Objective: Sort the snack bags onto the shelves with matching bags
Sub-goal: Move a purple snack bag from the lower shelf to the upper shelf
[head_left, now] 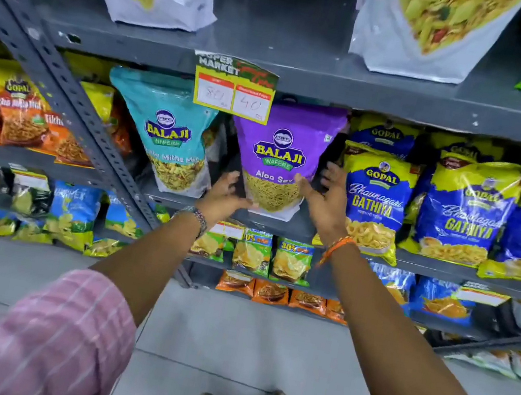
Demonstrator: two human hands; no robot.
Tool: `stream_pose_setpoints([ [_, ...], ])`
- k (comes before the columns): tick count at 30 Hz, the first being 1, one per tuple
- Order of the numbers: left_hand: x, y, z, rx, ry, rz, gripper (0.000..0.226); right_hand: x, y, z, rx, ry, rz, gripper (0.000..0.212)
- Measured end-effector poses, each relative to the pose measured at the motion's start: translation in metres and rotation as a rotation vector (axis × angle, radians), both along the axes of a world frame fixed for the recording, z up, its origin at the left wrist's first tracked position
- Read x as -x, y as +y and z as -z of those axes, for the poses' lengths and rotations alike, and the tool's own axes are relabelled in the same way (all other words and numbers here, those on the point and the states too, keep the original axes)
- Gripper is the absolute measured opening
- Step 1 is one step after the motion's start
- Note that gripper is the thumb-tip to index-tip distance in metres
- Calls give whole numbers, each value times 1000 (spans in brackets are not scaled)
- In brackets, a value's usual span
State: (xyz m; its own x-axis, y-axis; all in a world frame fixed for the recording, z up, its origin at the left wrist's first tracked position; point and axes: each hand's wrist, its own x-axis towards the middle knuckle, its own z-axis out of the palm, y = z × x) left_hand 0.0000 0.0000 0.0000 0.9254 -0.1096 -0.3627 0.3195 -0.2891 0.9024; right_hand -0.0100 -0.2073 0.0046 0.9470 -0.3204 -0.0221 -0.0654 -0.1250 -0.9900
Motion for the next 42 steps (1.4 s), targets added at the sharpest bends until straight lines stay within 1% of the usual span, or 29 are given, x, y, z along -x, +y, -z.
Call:
stream_pose_setpoints([
  [1, -3, -3, 3, -26, -24, 28, 81, -8, -2, 1, -68, -16, -23, 72],
  [2, -7, -3, 8, -41, -60, 71, 84, -12, -4, -1, -93, -23, -52, 71],
  [4, -17, -4, 23, -92, -93, 77, 87, -26, -11, -1, -89, -15, -100, 67],
  [9, -37, -5, 63, -20, -137, 38, 109, -45, -19, 7, -61, -32, -289, 65],
  [11, -44, -3, 77, -26, -159, 14, 115, -46, -16, 11, -58, -33, -315, 67],
  [14, -50, 1, 88, -60, -205, 13, 100, -44, -11, 17, -69, -61, -282, 69],
  [17, -43, 0, 76, -71, -238, 31, 90, -38, -8, 21, -70, -70, -216, 65],
  [20, -32, 1, 69, -82, -262, 69, 89, -27, -8, 18, -63, -57, -175, 63],
  [26, 15, -1, 56, -98, -230, 96, 84, 23, -11, 9, -71, -20, -138, 56],
  [29, 40, 2, 53, -93, -222, 138, 97, 55, -12, 4, -84, 12, -124, 55],
  [31, 55, 5, 52, -92, -213, 147, 100, 78, -12, -3, -77, 16, -107, 53],
  [35, 85, 12, 45, -95, -245, 149, 89, 119, -10, -28, -66, -10, -68, 47],
  [38, 100, 16, 14, -75, -312, 144, 87, 140, -7, -60, -89, -66, -76, 43],
  [40, 109, 18, -21, -87, -382, 139, 78, 147, -4, -87, -122, -121, -77, 39],
  [42, 113, 20, -54, -98, -427, 147, 65, 149, -1, -118, -149, -177, -102, 38],
])
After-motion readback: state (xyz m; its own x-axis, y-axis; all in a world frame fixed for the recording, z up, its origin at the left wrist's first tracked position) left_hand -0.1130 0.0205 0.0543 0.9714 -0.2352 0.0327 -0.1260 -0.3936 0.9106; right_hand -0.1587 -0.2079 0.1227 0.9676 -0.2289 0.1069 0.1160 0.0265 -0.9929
